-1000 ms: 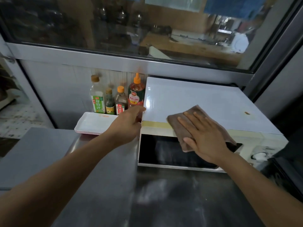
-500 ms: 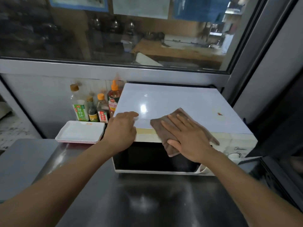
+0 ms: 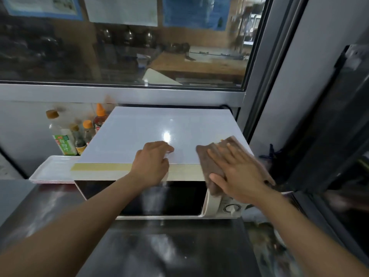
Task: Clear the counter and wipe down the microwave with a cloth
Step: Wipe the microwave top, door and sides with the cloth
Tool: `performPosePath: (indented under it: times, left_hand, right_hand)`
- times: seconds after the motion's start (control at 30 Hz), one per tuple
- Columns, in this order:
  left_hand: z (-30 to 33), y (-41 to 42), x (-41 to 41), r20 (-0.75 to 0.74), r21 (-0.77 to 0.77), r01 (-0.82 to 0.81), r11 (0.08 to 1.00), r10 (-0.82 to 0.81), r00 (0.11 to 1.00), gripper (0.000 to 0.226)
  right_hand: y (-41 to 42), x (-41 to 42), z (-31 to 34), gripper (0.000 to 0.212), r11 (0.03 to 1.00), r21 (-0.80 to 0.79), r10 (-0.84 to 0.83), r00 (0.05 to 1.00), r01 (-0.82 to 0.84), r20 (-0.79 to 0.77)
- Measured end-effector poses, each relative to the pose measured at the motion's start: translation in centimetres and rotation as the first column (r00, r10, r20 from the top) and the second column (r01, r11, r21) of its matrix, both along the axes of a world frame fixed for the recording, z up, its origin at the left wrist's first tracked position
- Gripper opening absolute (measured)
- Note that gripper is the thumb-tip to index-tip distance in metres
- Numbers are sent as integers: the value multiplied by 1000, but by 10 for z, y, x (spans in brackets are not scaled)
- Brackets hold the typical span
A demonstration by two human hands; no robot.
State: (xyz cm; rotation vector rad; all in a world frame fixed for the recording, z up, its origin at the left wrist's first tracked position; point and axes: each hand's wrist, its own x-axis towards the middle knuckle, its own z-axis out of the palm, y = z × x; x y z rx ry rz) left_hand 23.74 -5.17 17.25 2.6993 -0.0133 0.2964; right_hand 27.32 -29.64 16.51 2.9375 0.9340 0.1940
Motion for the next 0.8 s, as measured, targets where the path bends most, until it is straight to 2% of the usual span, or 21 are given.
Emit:
performPosePath:
  times: [0.17,0.3,0.43,0.57,0.7,0.8]
  left_hand:
    - [0,-7,-4,4,43,-40,998,39,999,43]
    - [6,-15,-1,-47,44,-113,993,115,992,41]
    - [9,-26,4,-72,-41,-128,991,124,990,41]
    - [10,-35,14,-39,-97,-119,988,115,993,19]
    - [10,-35,21,-55,-82,-105,991,101,993,30]
    - [5,-31,21,-37,-24,-94,995,93,995,31]
  right_hand:
    - [41,-2,1,64,994,3,112,993,-112,-47]
    - [13,5,1,60,987,2,162,986,-162,-50]
    - [-34,20,-1,68,999,19,50,998,-49,-38]
    - [-40,51,-3,58,965,244,-15,955,91,-296]
    - [-26,82,5,55,946,290,-46,945,145,-323]
    - [-18,90,10,54,950,254,-91,941,180,-327]
